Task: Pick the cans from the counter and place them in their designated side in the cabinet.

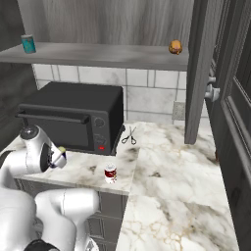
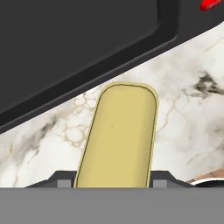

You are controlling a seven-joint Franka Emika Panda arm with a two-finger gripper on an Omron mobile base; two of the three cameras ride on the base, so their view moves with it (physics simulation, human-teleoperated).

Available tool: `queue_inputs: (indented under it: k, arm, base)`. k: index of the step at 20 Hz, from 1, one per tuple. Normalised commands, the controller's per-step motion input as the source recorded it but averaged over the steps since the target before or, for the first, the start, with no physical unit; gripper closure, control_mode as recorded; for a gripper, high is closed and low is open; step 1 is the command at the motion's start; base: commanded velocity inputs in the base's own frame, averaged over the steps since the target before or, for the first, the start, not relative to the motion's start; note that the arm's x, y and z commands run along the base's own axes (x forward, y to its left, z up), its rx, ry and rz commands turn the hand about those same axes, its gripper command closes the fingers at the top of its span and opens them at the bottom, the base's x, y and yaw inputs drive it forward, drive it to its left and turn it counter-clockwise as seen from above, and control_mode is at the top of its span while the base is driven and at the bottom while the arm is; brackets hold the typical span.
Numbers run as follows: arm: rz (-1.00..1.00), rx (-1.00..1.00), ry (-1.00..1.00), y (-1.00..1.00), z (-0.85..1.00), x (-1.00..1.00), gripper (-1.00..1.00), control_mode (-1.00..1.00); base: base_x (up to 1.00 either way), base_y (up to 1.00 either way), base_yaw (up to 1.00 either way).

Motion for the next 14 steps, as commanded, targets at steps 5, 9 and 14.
queue_inputs:
  k: [5, 9, 14]
  arm:
    - [0.00, 0.00, 0.00, -0.07, 0.16, -0.18, 1.00, -1.00]
    - [0.00, 0.00, 0.00, -0.10, 0.21, -0.23, 1.00, -1.00]
    - [0.00, 0.00, 0.00, -0.12, 0.20, -0.31, 1.00, -1.00]
  base:
    - [0.00, 0.00, 0.00]
    - [0.00, 0.00, 0.00]
    - [0.00, 0.00, 0.00]
